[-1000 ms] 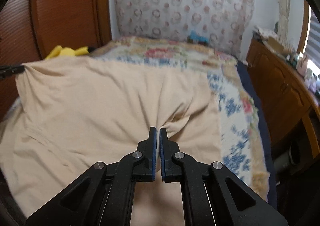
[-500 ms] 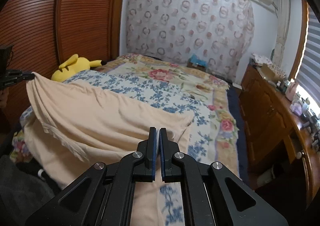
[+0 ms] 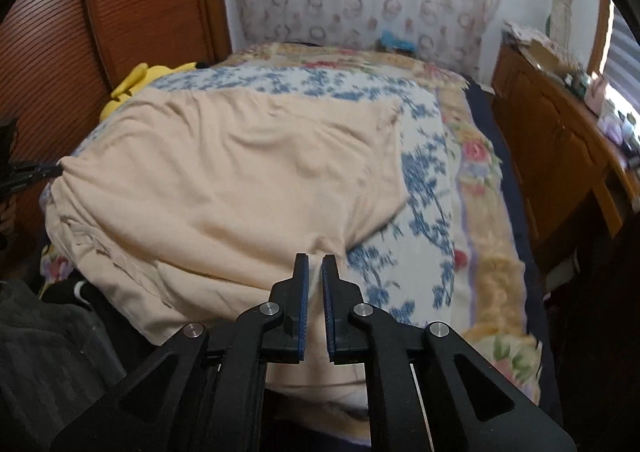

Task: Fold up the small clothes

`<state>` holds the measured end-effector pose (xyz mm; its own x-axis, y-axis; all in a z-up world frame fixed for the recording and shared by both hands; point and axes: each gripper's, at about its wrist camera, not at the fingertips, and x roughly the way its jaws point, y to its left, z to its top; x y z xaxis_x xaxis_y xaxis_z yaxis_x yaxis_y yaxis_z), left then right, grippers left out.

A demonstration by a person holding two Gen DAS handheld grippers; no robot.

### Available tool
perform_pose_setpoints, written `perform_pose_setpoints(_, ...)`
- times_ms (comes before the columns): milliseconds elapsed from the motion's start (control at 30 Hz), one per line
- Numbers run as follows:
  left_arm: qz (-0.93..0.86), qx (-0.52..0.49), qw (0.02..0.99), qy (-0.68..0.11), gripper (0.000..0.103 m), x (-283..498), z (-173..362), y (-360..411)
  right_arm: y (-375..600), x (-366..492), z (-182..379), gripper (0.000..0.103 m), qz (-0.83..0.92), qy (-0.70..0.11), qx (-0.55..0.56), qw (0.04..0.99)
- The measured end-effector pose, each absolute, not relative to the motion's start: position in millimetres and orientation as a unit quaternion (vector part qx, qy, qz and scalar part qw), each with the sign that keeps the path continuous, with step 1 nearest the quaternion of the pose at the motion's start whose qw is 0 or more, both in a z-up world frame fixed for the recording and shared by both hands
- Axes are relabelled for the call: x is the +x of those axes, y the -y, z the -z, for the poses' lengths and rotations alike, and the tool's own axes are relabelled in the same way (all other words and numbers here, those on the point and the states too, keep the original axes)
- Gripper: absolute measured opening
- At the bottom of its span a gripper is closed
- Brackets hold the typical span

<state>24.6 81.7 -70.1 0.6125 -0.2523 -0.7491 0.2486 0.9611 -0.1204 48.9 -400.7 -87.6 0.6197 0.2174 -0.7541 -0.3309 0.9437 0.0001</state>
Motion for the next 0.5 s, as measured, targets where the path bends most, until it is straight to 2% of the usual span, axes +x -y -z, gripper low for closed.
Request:
perform_pose_setpoints(100, 0.138, -0.01, 0.899, -0.415, 0.029, 20, 70, -84, 410, 44, 86, 0.025, -0.14, -0.404, -0.05, 0.902)
perform_pose_setpoints(133, 0.136, -0.012, 0.9, -0.415, 0.037, 19, 70, -86, 413, 42, 85, 0.027, -0.138, -0.402, -0.043, 0.904)
perform_pose_setpoints(167, 0.134, -0.014, 0.901, -0.413, 0.039, 17, 71, -87, 416, 41, 85, 0.029, -0.137, -0.4, -0.039, 0.905)
perform_pose_setpoints(267, 0.127, -0.016, 0.9, -0.417, 0.043, 15, 75, -90, 419, 35, 86, 0.033, -0.131, -0.397, -0.037, 0.908)
perform_pose_setpoints(500, 0.115, -0.027, 0.902, -0.415, 0.043, 9, 77, -90, 417, 26, 82, 0.038, -0.136, -0.378, -0.016, 0.916)
